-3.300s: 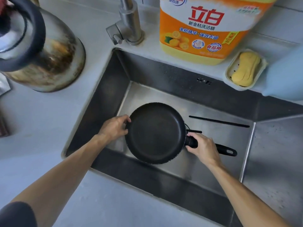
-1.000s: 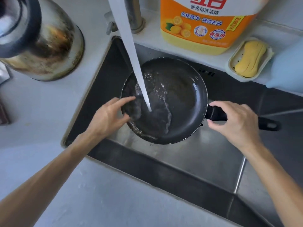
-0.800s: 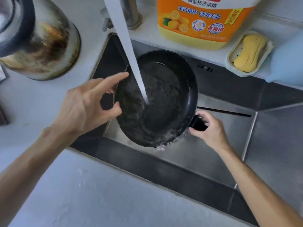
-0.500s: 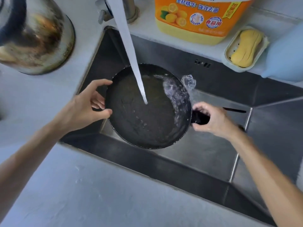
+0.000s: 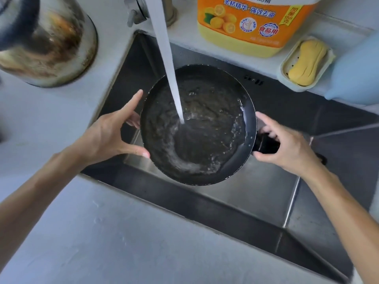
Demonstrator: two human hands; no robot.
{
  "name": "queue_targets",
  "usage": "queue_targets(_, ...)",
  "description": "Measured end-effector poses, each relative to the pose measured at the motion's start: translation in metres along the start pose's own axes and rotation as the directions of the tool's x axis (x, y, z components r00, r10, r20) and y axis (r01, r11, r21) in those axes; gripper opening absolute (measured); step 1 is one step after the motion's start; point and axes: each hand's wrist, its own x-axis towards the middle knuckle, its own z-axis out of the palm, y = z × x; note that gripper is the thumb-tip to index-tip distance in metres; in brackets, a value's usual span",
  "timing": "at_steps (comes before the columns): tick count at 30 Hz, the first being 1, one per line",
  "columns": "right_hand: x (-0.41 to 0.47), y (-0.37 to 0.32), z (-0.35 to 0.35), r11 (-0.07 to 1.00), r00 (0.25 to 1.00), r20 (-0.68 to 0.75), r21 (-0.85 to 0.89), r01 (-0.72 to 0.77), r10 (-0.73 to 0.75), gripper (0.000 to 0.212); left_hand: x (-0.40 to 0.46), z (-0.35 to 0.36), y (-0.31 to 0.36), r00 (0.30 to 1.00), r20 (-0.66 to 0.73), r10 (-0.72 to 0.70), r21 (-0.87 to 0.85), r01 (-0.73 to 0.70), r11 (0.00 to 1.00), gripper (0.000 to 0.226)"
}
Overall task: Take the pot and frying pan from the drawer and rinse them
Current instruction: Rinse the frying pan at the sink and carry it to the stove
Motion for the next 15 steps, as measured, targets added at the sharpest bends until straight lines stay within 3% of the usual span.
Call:
queue_targets(3, 0.004, -0.001, 0.017, 0.997, 0.995, 0.093, 0.055, -0.046, 0.041, 0.117, 0.001, -0.009, -0.005, 0.996, 0.055, 0.063, 0.093, -0.068, 0.993, 0.121)
queue_targets(5, 0.008, 0.003, 0.029, 0.993, 0.990, 0.119, 0.090, -0.081, 0.070, 0.125, 0.000, -0.012, -0.002, 0.994, 0.102, 0.031, 0.140, -0.045, 0.989, 0.120)
queue_targets(8, 0.014, 0.010, 0.039, 0.971, 0.989, 0.127, 0.219, -0.101, 0.075, 0.111, -0.001, -0.018, 0.015, 0.994, 0.104, -0.045, 0.247, 0.018, 0.969, 0.118)
queue_targets(11, 0.017, 0.016, 0.038, 0.950, 0.970, 0.236, 0.284, -0.129, 0.061, 0.105, 0.000, -0.018, 0.029, 0.993, 0.113, -0.038, 0.330, -0.001, 0.944, 0.112)
queue_targets(15, 0.029, 0.011, 0.010, 0.983, 0.937, 0.344, 0.144, -0.115, 0.059, 0.118, -0.004, -0.003, 0.020, 0.987, 0.147, -0.069, 0.187, 0.041, 0.982, 0.104)
